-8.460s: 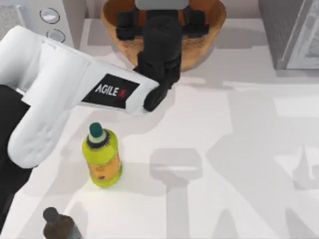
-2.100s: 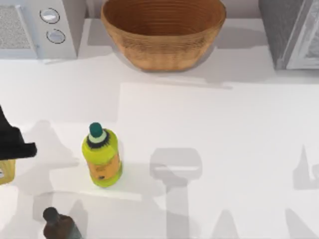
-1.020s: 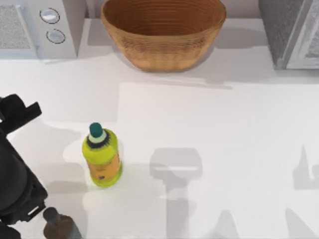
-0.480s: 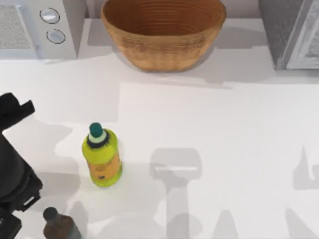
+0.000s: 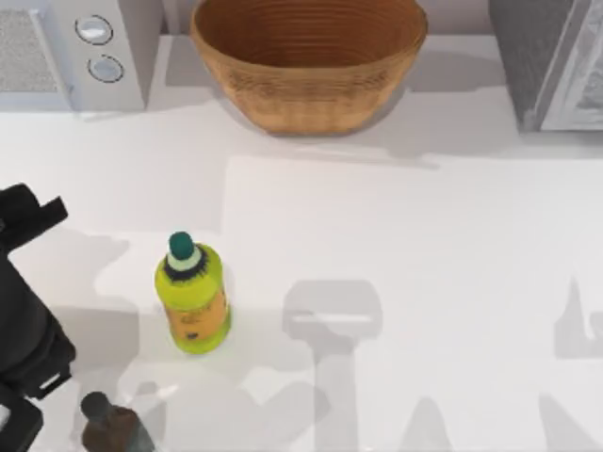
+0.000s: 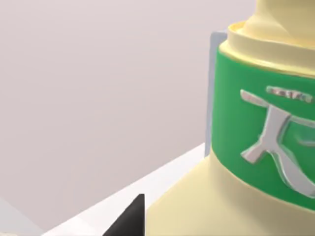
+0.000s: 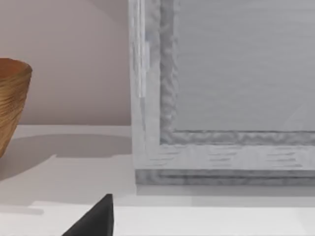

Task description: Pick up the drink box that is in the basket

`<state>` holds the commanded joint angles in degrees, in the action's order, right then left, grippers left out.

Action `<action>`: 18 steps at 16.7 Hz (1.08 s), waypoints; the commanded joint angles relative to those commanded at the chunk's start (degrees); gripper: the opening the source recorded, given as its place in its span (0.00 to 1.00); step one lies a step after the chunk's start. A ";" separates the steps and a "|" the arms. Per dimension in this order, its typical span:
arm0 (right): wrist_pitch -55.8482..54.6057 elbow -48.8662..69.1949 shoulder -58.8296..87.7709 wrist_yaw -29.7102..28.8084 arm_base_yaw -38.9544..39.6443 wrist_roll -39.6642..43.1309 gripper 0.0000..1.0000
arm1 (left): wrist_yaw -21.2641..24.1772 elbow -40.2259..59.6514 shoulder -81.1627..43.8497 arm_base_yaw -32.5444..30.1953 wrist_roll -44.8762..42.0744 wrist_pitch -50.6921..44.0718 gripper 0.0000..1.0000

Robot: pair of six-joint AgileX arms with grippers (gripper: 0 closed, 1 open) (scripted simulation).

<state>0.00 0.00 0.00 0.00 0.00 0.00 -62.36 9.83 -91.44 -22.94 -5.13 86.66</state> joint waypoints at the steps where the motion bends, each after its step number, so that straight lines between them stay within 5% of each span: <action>1: 0.00 0.00 0.00 0.00 0.00 0.00 1.00 | 0.24 -0.03 -0.36 0.01 0.22 0.34 0.00; 5: 0.00 0.00 0.00 0.00 0.00 0.00 1.00 | 0.24 -0.03 -0.36 0.01 0.22 0.34 0.00; 18: 0.00 0.00 0.00 0.00 0.00 0.00 1.00 | 0.24 -0.03 -0.36 0.01 0.22 0.34 0.98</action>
<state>0.00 0.00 0.00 0.00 0.00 0.00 -62.12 9.80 -91.80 -22.94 -4.91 87.00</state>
